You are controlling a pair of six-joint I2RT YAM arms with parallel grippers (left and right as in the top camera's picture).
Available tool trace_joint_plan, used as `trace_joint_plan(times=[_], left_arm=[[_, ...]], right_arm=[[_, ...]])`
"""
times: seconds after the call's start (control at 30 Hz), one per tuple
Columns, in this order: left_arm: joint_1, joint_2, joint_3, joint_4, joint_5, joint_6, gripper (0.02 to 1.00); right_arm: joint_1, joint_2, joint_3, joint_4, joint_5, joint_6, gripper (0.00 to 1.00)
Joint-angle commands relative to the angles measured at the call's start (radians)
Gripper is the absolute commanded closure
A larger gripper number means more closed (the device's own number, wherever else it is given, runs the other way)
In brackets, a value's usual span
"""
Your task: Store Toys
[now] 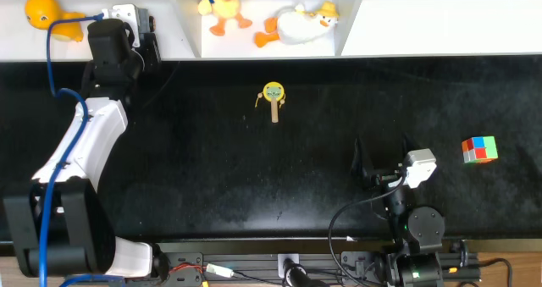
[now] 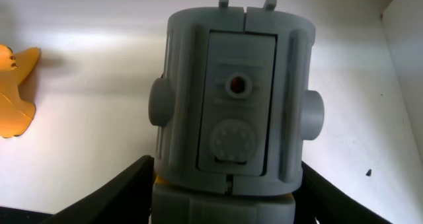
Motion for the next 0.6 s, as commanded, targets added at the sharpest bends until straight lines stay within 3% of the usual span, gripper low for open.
trace_joint_plan(times=[0.03, 0.1, 0.13, 0.17, 0.4, 0.6], left_arm=[[0.003, 0.006, 0.031, 0.006, 0.015, 0.019, 0.437], [0.003, 0.006, 0.031, 0.006, 0.015, 0.019, 0.159], [0.003, 0.006, 0.031, 0.006, 0.015, 0.019, 0.056], [0.003, 0.005, 0.031, 0.006, 0.015, 0.019, 0.018], [-0.008, -0.052, 0.031, -0.032, 0.014, 0.011, 0.020], [-0.035, -0.247, 0.031, -0.216, 0.014, 0.011, 0.020]], right_arm=[[0.005, -0.009, -0.013, 0.005, -0.006, -0.006, 0.005], [0.005, -0.009, -0.013, 0.005, -0.006, -0.006, 0.005], [0.005, -0.009, -0.013, 0.005, -0.006, -0.006, 0.005], [0.005, -0.009, -0.013, 0.005, -0.006, -0.006, 0.005], [0.005, -0.009, -0.013, 0.005, -0.006, -0.006, 0.005], [0.005, -0.009, -0.013, 0.005, -0.006, -0.006, 0.005]])
